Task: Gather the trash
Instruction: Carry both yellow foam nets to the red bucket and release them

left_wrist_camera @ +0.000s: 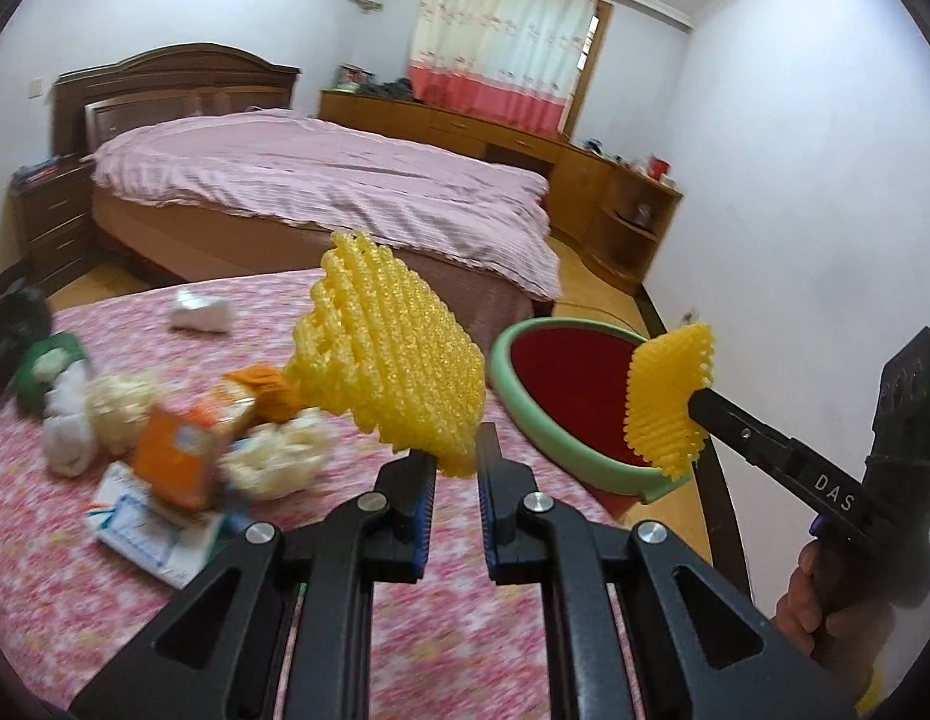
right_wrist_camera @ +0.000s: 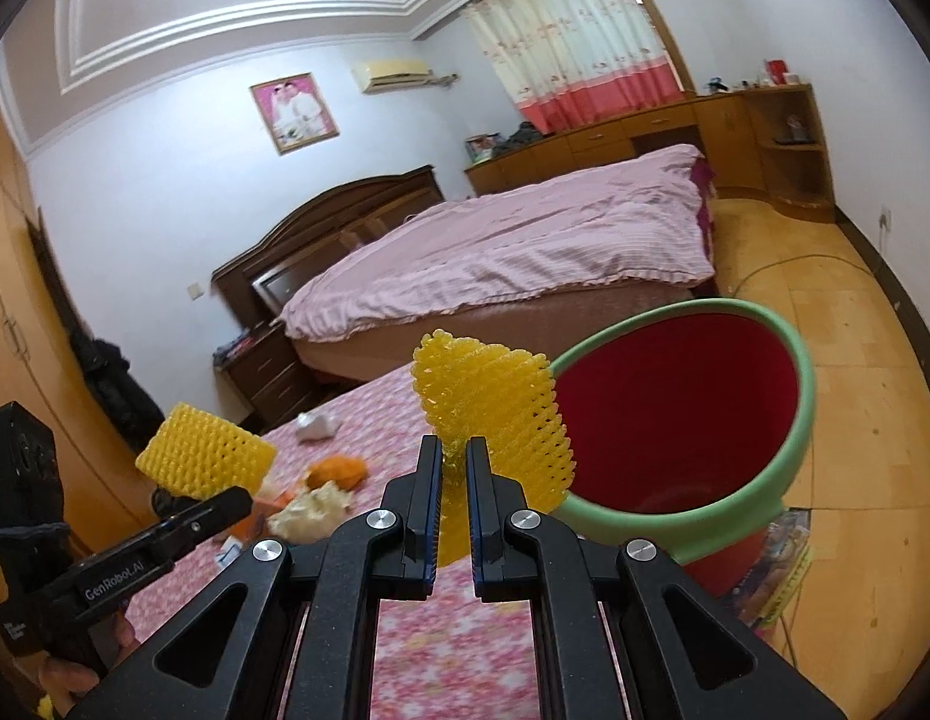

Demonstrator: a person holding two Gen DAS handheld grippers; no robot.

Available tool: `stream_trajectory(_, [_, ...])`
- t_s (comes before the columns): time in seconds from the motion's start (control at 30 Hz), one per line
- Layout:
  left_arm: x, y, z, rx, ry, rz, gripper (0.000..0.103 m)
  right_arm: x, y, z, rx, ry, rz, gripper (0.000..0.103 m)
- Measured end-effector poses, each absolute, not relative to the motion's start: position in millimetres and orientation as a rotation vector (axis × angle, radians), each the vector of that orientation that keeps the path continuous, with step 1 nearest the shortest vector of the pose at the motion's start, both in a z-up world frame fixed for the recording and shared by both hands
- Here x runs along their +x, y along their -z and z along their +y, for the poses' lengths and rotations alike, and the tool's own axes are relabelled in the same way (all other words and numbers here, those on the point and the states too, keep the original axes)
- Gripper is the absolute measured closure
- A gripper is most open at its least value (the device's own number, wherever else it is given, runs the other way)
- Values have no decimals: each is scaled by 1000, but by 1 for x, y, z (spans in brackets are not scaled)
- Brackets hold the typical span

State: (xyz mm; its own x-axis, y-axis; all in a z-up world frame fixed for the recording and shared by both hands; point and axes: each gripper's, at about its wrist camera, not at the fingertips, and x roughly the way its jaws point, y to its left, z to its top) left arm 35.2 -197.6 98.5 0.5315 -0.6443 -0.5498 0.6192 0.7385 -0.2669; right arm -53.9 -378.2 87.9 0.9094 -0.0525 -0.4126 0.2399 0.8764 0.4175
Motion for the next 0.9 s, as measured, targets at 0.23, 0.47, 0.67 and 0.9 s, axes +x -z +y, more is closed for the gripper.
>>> stream_trajectory(0.23, [45,-82,-255,5,835,750,91,-55,-77,-413,533,204,405,95])
stream_trajectory(0.47, [57,-71,-301,41,874,792,91,-55,-62,-443,572,247,412,95])
stream_trajectory(0.67, [63,-58,-330,78,906,824,91,-55,-48,-461,605,279,427,95])
stream_trajectory(0.9, [70,-45,-348,128,906,859,91,-54,-40,-467,608,298,435,93])
